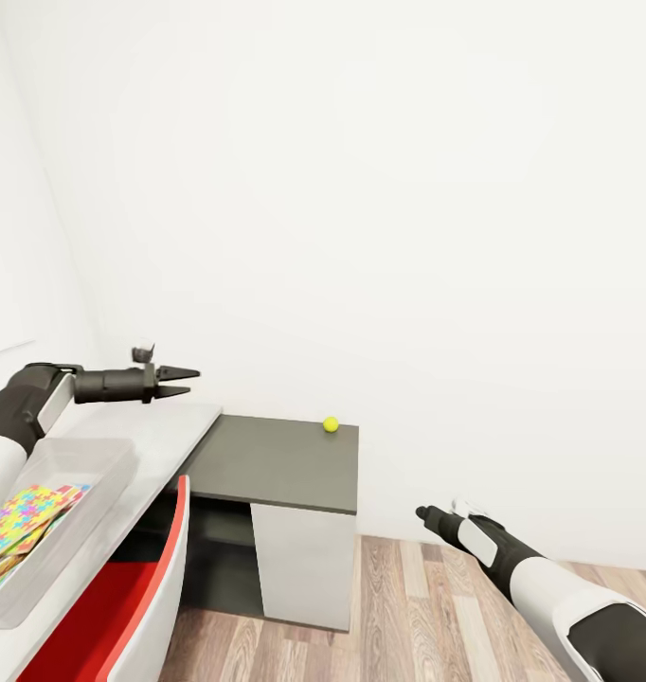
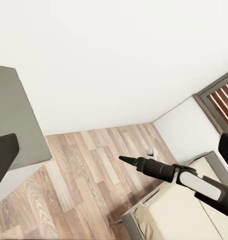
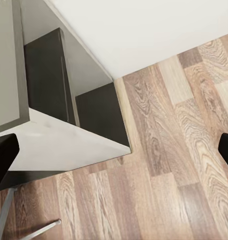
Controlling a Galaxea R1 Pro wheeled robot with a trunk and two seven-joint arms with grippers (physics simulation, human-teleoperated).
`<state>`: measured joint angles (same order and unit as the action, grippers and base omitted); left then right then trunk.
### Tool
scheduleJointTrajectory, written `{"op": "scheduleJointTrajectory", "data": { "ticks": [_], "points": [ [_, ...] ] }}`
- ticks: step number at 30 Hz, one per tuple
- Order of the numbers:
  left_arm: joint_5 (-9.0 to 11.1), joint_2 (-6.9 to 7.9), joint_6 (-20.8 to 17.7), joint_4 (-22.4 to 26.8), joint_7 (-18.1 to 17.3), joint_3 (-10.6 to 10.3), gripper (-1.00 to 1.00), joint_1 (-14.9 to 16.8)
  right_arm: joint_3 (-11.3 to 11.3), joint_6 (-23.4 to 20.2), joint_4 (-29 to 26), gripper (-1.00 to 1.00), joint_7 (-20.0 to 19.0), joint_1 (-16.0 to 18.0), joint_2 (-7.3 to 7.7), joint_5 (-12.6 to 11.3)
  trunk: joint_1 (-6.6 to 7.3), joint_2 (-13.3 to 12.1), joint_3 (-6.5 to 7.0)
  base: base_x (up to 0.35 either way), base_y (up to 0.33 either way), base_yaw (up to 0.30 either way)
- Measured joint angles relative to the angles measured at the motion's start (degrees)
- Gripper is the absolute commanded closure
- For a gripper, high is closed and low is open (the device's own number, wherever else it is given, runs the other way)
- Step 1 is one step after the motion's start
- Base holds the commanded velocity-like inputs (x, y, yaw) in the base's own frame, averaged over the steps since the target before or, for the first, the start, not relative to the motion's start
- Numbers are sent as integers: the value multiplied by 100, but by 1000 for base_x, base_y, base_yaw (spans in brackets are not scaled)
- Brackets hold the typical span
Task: Put all the toys in the child's room - the three board games (two on the bed and one on the table), the two jigsaw puzzles on the table, and the tennis ball on the table - inside the toy box on the table in the child's room.
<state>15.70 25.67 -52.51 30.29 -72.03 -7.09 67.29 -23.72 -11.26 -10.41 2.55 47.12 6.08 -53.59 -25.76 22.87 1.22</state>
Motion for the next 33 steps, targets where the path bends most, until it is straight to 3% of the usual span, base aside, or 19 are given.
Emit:
{"op": "scheduleJointTrajectory", "data": {
  "ticks": [9, 19, 28, 33],
  "points": [
    [4, -113, 159, -1, 450, 6, -100, 1, 14, -8, 87, -100, -8, -79, 67, -6, 0, 0, -78, 0, 0, -19],
    [-3, -452, 202, -6, 851, 14, -100, -19, 9, -12, 156, -100, -8, -217, 199, -17, 0, -2, -170, 0, 0, -93],
    [-9, -489, 210, 7, 1032, 12, -100, -24, -3, 7, 156, -100, -8, -224, 221, 1, 2, -9, -246, 0, 0, -119],
    [-15, -540, 213, 17, 1710, 40, -100, -24, -13, 15, 151, -100, -8, -226, 221, 27, 2, -9, -277, 0, 0, -61]
  ]
}}
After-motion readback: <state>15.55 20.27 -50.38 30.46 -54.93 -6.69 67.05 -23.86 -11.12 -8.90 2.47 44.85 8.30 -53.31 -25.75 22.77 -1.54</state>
